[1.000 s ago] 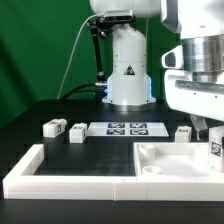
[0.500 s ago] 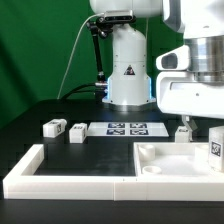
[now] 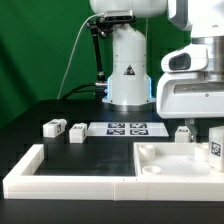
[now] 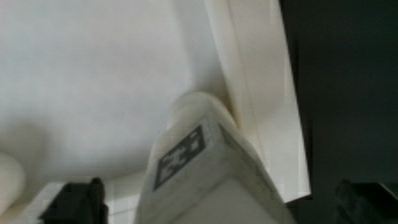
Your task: Assemble one leg
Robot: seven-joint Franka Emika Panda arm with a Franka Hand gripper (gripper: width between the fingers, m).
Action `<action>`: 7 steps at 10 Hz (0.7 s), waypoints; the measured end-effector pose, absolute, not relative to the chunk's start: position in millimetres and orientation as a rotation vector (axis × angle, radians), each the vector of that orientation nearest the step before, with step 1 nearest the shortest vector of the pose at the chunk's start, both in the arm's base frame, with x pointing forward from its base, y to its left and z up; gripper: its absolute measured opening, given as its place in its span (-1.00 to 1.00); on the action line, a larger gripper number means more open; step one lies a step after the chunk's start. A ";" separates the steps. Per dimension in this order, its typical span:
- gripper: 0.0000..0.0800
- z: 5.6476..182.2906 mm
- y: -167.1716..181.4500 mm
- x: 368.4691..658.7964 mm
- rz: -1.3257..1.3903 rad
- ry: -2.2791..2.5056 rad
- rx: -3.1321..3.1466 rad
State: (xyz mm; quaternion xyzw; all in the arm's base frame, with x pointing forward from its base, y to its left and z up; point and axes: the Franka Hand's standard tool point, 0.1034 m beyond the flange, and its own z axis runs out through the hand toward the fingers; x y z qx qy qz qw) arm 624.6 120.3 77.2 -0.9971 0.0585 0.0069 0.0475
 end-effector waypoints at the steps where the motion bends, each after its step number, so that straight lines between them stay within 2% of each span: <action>1: 0.62 77.0 121.1 624.3 0.017 0.065 -3.047; 3: 0.62 77.0 120.1 624.6 0.000 -0.257 -3.047; 5: 0.59 77.0 119.7 624.7 -0.002 -0.297 -3.042; 7: -0.28 77.1 119.0 624.9 -0.002 -0.297 -3.043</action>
Offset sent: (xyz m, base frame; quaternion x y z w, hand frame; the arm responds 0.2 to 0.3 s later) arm 0.0000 0.0000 0.0000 0.0000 0.0000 -0.2377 0.9713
